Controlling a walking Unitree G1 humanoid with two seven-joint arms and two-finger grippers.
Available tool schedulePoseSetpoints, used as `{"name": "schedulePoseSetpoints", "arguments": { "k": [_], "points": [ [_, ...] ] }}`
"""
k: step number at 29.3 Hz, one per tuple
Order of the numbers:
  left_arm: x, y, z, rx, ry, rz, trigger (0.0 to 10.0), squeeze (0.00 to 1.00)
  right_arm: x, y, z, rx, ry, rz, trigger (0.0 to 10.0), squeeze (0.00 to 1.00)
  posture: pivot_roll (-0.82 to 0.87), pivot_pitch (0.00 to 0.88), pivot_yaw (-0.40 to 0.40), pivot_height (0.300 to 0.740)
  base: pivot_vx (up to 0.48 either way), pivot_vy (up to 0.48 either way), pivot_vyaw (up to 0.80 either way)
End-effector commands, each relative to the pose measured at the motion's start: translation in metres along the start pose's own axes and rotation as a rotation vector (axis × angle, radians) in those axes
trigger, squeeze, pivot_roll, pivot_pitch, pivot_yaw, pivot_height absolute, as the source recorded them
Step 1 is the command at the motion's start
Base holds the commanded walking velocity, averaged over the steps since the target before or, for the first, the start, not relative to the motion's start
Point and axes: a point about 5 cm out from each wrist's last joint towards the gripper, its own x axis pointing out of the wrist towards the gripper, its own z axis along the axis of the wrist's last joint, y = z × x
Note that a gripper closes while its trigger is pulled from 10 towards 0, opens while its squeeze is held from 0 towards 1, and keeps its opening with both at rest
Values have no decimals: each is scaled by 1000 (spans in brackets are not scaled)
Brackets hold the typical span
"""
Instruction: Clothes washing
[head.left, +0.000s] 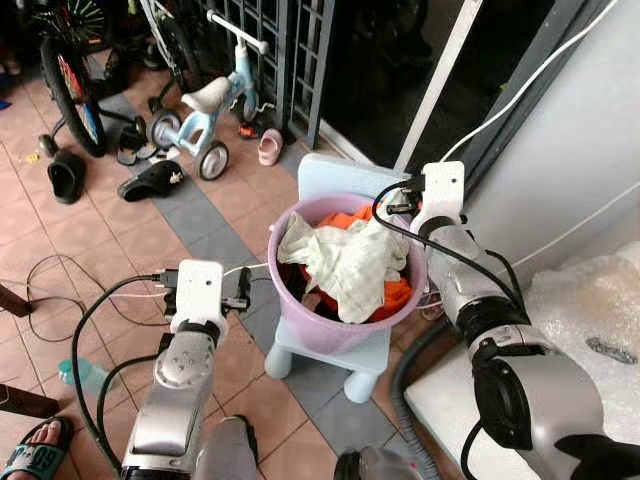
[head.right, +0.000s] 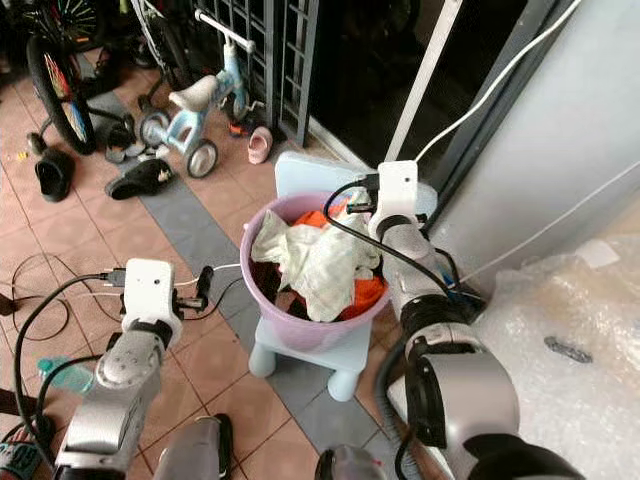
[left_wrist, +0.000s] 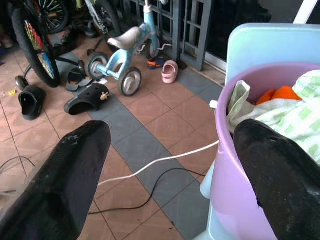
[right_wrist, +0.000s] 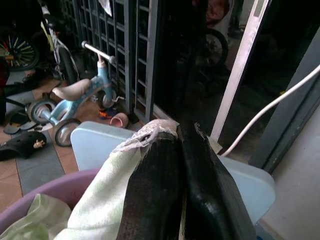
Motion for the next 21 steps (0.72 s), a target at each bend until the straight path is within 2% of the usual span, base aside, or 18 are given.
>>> {"name": "schedulePoseSetpoints", "arguments": {
  "k": [1,3,7,11,13,17,21],
  "points": [
    [1,-1,-5,-14,15,3,10000,0,-8,-11,1,44,-17,-33,0,0,71,0,-68,740,0,0,0],
    [3,-3,-5,-23,14,-3,10000,0,-14,-13,0,76,-20,-31,0,0,67,0,-65,740,0,0,0],
    [6,-7,-4,-28,4,-5,10000,0,-23,-21,-1,82,-35,-34,0,0,65,0,-55,740,0,0,0],
    [12,-14,-2,-25,-15,-29,10000,0,-32,-22,-13,74,37,-21,0,0,56,0,-40,740,0,0,0],
    [13,-15,1,-22,-22,-31,10000,0,-33,-23,-9,63,21,-26,0,0,62,0,-35,740,0,0,0],
    [12,-8,3,-38,-36,-20,10000,0,-39,-35,5,62,-27,-80,0,0,48,0,-26,740,0,0,0],
    [8,-6,-5,-85,-2,-10,10000,0,-45,-31,3,32,-35,-67,0,0,44,0,-26,740,0,0,0]
  ]
}}
